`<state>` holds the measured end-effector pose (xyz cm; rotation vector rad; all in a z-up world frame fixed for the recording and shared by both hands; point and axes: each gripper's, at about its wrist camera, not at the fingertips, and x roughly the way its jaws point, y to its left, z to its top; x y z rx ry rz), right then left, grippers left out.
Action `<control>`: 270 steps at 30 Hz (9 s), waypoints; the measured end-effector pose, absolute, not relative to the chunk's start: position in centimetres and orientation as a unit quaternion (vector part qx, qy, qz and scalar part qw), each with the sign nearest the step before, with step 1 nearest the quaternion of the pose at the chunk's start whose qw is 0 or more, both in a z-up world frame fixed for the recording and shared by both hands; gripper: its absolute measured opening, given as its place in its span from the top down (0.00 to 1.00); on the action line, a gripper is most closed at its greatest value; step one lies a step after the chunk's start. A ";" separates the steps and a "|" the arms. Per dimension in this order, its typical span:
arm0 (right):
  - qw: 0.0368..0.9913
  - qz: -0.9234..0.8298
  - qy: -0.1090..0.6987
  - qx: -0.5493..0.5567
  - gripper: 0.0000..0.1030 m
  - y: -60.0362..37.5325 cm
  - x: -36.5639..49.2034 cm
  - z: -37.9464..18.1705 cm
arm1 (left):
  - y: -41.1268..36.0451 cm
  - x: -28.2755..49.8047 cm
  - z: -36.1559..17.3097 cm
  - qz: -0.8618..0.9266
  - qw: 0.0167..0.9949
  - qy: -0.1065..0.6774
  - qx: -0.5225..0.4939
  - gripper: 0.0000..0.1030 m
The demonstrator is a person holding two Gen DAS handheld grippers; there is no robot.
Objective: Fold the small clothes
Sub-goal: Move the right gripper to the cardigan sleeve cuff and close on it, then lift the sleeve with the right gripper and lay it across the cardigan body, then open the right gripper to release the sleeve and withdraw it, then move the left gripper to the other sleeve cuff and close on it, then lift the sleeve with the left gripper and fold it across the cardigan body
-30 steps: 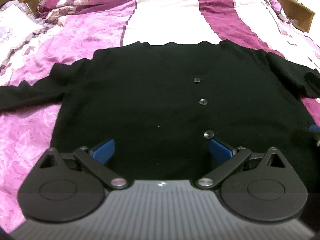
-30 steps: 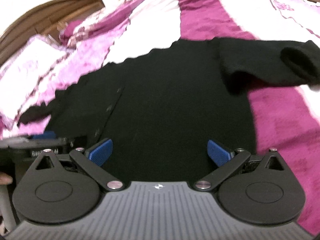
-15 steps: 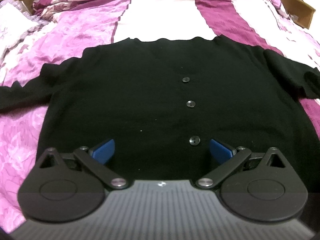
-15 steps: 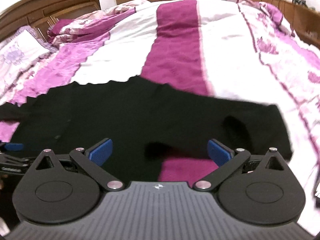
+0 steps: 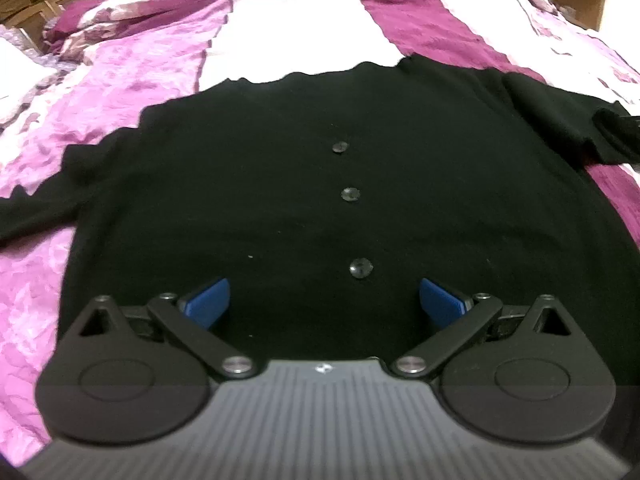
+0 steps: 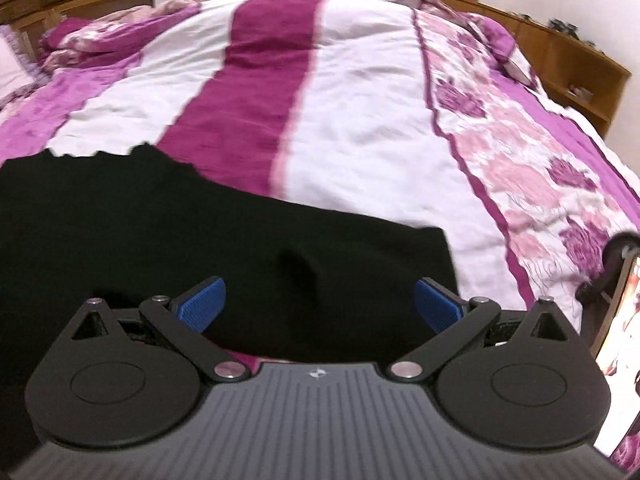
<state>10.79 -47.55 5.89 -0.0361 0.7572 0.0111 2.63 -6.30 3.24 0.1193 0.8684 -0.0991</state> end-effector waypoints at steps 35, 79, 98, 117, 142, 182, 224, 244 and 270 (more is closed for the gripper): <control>0.924 -0.067 0.368 0.073 0.87 -49.2 11.2 4.8 | -6.0 2.8 2.4 -0.067 0.903 0.421 0.059 0.00; 0.871 0.217 0.342 0.277 0.88 -22.5 13.6 20.7 | 7.0 2.6 10.3 0.014 0.944 0.329 0.012 0.00; 0.808 0.254 0.474 0.240 0.88 -8.5 21.8 8.7 | 10.8 4.3 7.3 0.029 0.935 0.354 -0.020 0.00; 0.810 0.237 0.464 0.267 0.45 -8.1 21.3 7.0 | 11.6 5.7 6.3 0.033 0.931 0.361 -0.038 0.00; 0.880 0.045 0.393 0.264 0.45 -25.9 6.6 4.8 | 9.6 12.5 4.0 -0.010 0.928 0.358 -0.100 0.04; 0.936 -0.033 0.324 0.134 0.46 -31.2 13.4 4.8 | 7.0 13.6 4.1 0.009 0.934 0.356 -0.016 0.29; 0.910 0.076 0.381 0.143 0.31 -19.4 -0.5 5.3 | 26.0 6.1 5.5 0.194 0.897 0.355 -0.175 0.29; 0.907 0.052 0.399 0.127 0.30 -18.6 0.0 4.1 | 32.8 9.8 2.4 0.240 0.892 0.287 -0.254 0.24; 0.909 0.053 0.385 0.149 0.24 -19.3 -0.3 4.4 | 28.6 3.6 8.9 0.191 0.960 0.132 -0.160 0.92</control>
